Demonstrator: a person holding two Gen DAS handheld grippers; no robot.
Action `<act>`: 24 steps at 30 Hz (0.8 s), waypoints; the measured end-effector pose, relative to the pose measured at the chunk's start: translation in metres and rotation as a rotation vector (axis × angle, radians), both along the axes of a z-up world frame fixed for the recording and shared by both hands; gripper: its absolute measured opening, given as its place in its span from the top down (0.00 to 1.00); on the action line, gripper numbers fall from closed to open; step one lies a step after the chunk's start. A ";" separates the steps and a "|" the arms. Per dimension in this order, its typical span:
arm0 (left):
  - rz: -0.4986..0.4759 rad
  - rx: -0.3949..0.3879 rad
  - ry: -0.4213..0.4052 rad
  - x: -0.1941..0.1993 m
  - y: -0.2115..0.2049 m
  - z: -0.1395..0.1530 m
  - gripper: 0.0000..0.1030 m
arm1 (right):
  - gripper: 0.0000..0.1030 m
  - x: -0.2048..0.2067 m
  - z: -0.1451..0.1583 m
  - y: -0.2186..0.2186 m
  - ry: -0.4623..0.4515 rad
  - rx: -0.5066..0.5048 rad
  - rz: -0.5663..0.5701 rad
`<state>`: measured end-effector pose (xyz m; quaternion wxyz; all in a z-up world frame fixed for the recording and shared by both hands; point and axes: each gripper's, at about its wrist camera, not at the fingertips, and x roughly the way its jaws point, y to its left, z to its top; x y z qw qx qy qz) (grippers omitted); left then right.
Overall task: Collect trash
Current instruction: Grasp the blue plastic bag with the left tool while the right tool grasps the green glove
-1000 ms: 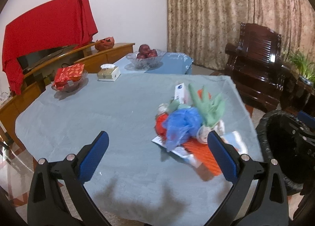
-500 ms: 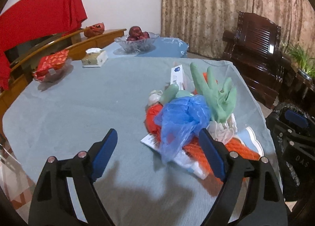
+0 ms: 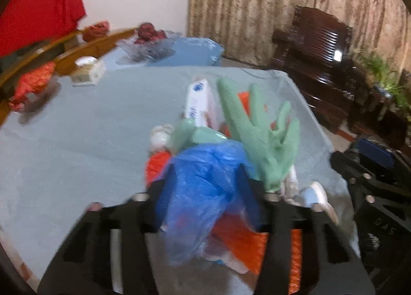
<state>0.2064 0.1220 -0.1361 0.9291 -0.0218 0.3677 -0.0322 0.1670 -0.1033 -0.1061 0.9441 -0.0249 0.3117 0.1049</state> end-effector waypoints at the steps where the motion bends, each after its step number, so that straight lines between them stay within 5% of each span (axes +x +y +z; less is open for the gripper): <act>1: -0.015 -0.020 0.007 0.002 0.001 -0.002 0.79 | 0.33 0.001 0.000 0.002 0.000 0.004 0.012; 5: -0.018 -0.027 -0.007 0.001 0.004 -0.003 0.96 | 0.33 0.005 0.001 0.012 0.003 0.018 0.048; 14: 0.034 -0.041 -0.081 -0.020 0.019 0.018 0.99 | 0.32 0.025 -0.008 0.041 0.039 0.011 0.120; 16: 0.039 -0.043 -0.093 -0.023 0.022 0.023 0.99 | 0.42 0.029 -0.010 0.047 0.059 0.016 0.153; 18: 0.039 -0.035 -0.098 -0.026 0.023 0.026 0.99 | 0.71 0.031 -0.011 0.051 0.088 0.042 0.209; 21: 0.038 -0.017 -0.101 -0.029 0.021 0.028 0.99 | 0.94 0.032 -0.013 0.056 0.112 0.074 0.256; 24: 0.046 -0.017 -0.096 -0.032 0.023 0.029 0.99 | 0.95 0.026 -0.010 0.058 0.100 0.082 0.274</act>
